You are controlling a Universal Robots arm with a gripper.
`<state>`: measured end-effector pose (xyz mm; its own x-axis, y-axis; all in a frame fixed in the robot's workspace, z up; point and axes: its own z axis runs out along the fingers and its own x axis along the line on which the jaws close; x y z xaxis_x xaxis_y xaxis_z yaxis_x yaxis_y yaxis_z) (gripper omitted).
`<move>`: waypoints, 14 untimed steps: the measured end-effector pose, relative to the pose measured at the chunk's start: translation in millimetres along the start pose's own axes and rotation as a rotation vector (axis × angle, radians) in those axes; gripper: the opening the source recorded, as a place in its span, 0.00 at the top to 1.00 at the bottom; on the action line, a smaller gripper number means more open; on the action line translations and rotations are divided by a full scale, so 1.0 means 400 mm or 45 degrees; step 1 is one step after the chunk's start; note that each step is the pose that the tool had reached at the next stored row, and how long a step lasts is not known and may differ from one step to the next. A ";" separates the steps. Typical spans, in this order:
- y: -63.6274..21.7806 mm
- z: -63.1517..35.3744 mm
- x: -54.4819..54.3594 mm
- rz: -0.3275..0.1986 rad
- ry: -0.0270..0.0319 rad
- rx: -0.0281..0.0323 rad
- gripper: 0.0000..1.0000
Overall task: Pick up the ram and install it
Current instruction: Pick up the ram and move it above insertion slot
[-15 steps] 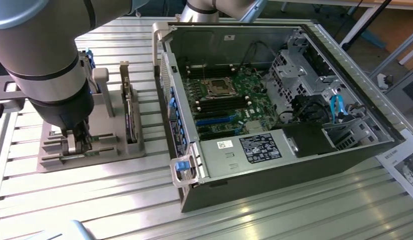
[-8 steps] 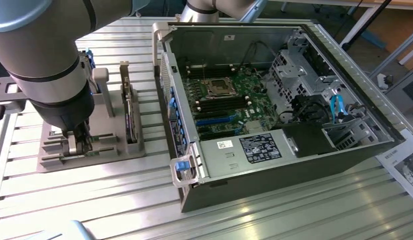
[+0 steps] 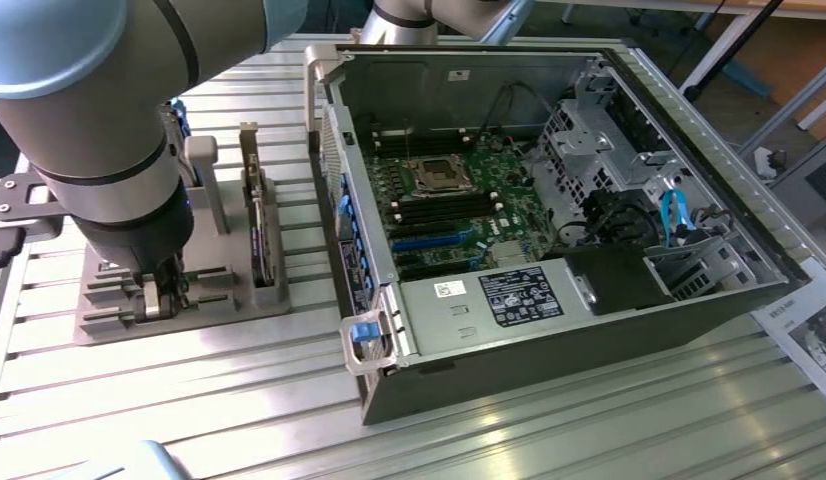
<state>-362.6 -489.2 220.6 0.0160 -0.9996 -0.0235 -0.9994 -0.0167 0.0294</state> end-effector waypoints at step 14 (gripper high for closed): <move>-0.001 0.022 0.001 -0.015 0.0004 -0.0003 0.75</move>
<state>-362.6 -489.4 211.6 0.0279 -0.9993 -0.0235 -0.9992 -0.0286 0.0293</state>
